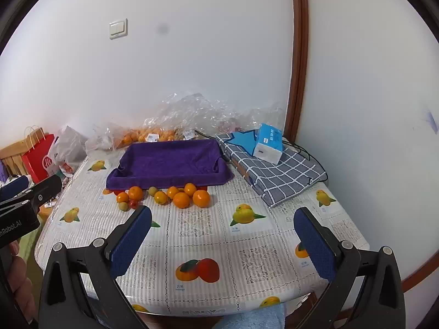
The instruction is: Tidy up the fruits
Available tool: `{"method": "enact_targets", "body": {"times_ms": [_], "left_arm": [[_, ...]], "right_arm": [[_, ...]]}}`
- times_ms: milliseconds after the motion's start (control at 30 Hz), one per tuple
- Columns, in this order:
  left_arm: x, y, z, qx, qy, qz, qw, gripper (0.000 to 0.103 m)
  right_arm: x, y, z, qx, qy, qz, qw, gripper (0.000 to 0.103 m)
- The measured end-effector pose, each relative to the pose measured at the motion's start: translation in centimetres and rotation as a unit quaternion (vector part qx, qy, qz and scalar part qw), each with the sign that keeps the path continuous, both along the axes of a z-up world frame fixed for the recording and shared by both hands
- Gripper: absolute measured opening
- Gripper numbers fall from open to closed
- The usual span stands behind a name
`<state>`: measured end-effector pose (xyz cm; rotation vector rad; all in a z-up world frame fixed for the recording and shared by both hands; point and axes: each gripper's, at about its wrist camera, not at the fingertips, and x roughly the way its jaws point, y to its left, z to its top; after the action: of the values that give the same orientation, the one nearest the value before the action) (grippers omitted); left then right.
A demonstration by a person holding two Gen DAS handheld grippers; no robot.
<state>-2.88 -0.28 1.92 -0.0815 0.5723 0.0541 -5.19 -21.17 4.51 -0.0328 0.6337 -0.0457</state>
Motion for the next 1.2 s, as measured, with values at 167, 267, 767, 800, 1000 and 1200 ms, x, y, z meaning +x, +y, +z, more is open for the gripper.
{"method": "enact_targets", "body": {"times_ms": [167,267,767,800,1000,1200], "left_arm": [[-0.2,0.0,0.0,0.001,-0.001,0.001,1.0000,0.102],[-0.2,0.1,0.2,0.002,0.000,0.001,1.0000,0.102],[-0.6,0.7,0.9,0.004,-0.004,0.006,1.0000,0.102],[-0.6,0.7,0.9,0.004,-0.004,0.006,1.0000,0.102],[-0.4,0.1,0.8,0.005,-0.002,-0.001,1.0000,0.102],[-0.4,-0.2,0.6,0.007,-0.002,-0.004,1.0000,0.102]], "right_arm": [[0.0,-0.1,0.2,0.006,-0.001,0.000,1.000,0.102],[-0.1,-0.2,0.3,0.013,-0.002,-0.002,1.000,0.102],[-0.2,1.1,0.7,0.012,-0.010,0.011,1.000,0.102],[-0.2,1.1,0.7,0.012,-0.010,0.011,1.000,0.102],[-0.2,1.3,0.5,0.007,-0.009,0.007,1.000,0.102],[0.0,1.1,0.4,0.011,-0.007,0.001,1.000,0.102]]}}
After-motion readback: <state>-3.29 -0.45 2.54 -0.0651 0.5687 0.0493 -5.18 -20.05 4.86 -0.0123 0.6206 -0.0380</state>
